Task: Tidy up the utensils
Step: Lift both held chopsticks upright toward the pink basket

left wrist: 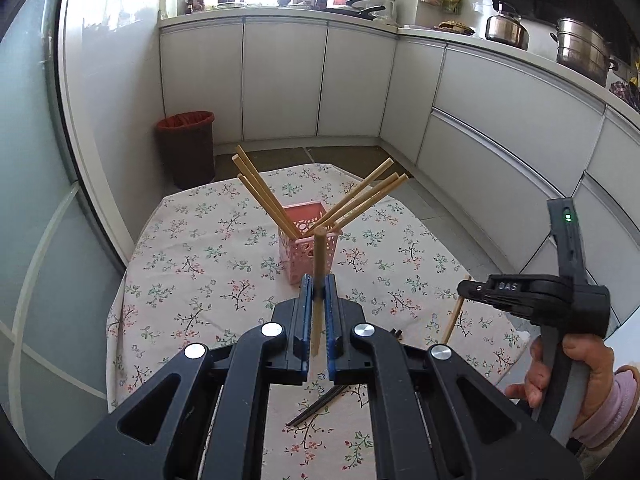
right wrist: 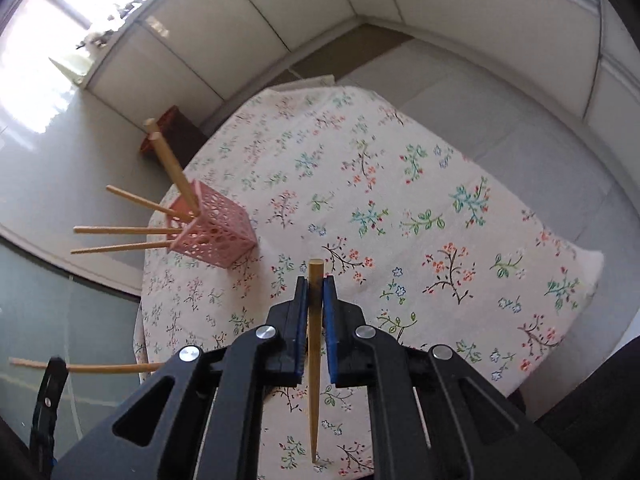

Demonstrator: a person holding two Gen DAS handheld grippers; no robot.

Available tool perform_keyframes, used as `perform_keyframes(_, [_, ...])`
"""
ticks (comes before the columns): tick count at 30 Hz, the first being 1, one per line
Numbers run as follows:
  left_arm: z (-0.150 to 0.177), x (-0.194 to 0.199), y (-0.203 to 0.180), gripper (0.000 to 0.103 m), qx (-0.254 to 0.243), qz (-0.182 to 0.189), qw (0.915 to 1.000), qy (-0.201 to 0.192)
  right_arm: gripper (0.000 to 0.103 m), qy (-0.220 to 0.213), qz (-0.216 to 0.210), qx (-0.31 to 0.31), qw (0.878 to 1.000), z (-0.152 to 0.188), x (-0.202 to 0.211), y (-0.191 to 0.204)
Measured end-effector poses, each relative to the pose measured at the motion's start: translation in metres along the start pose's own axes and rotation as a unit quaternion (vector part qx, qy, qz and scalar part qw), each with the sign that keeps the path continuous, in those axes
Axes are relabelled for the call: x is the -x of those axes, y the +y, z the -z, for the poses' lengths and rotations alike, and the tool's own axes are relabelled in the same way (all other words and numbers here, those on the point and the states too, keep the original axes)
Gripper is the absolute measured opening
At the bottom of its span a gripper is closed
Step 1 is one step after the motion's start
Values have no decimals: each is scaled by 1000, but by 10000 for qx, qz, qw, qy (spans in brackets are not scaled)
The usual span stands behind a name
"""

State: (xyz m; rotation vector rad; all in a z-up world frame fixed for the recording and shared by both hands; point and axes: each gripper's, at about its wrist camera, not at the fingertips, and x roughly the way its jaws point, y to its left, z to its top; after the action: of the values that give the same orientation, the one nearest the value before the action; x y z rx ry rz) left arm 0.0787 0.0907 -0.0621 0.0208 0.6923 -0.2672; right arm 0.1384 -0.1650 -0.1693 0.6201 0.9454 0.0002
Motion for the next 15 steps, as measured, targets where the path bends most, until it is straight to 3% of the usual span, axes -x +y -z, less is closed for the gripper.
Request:
perform_keyframes(7, [-8, 22, -3, 5, 70, 19, 9999, -105, 8, -465, -357, 769, 9953, 9, 60, 16])
perform_keyframes(15, [-20, 44, -14, 5, 24, -18, 9996, -295, 8, -1049, -771, 1463, 9806, 6, 119, 48])
